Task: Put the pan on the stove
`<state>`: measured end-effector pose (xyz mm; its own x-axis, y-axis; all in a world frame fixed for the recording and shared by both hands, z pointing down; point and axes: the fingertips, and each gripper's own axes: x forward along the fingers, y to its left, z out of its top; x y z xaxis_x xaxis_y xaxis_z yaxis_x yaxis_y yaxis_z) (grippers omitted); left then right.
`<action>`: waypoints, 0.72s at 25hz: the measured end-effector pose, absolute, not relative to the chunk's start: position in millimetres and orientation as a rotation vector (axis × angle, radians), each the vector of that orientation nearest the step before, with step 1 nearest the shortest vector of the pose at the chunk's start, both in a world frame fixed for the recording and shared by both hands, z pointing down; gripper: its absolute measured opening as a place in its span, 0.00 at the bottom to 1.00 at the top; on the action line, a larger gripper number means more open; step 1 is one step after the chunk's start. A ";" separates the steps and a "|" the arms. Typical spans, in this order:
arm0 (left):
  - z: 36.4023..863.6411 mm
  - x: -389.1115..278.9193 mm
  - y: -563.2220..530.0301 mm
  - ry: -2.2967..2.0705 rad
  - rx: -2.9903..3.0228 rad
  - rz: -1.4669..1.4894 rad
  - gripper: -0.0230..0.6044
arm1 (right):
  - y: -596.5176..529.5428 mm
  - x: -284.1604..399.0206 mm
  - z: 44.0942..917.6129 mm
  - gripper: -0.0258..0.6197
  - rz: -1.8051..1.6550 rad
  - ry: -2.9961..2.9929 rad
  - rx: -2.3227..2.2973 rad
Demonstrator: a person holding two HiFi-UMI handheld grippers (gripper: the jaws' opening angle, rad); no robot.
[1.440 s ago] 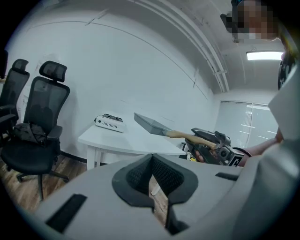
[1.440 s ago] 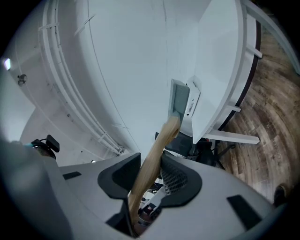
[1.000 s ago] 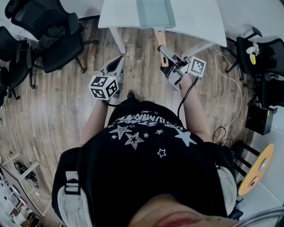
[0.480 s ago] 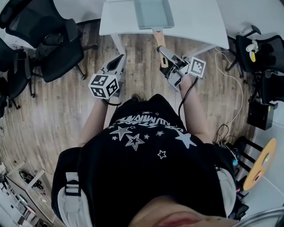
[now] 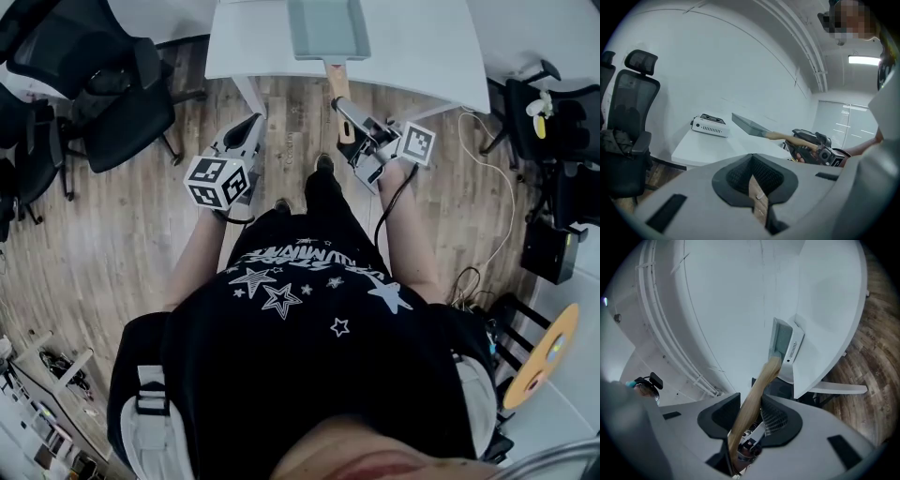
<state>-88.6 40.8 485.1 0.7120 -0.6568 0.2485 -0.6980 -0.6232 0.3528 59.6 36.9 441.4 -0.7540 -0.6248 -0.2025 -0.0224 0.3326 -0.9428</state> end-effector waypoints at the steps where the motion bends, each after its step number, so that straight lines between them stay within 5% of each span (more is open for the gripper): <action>1: 484.7 -83.6 32.5 -1.055 2.489 0.135 0.05 | 28.0 64.4 442.0 0.25 -1.446 2.060 -0.558; 18: 472.2 -18.7 -87.6 -1.231 2.425 0.131 0.05 | -103.3 116.1 440.7 0.25 -1.543 2.161 -0.386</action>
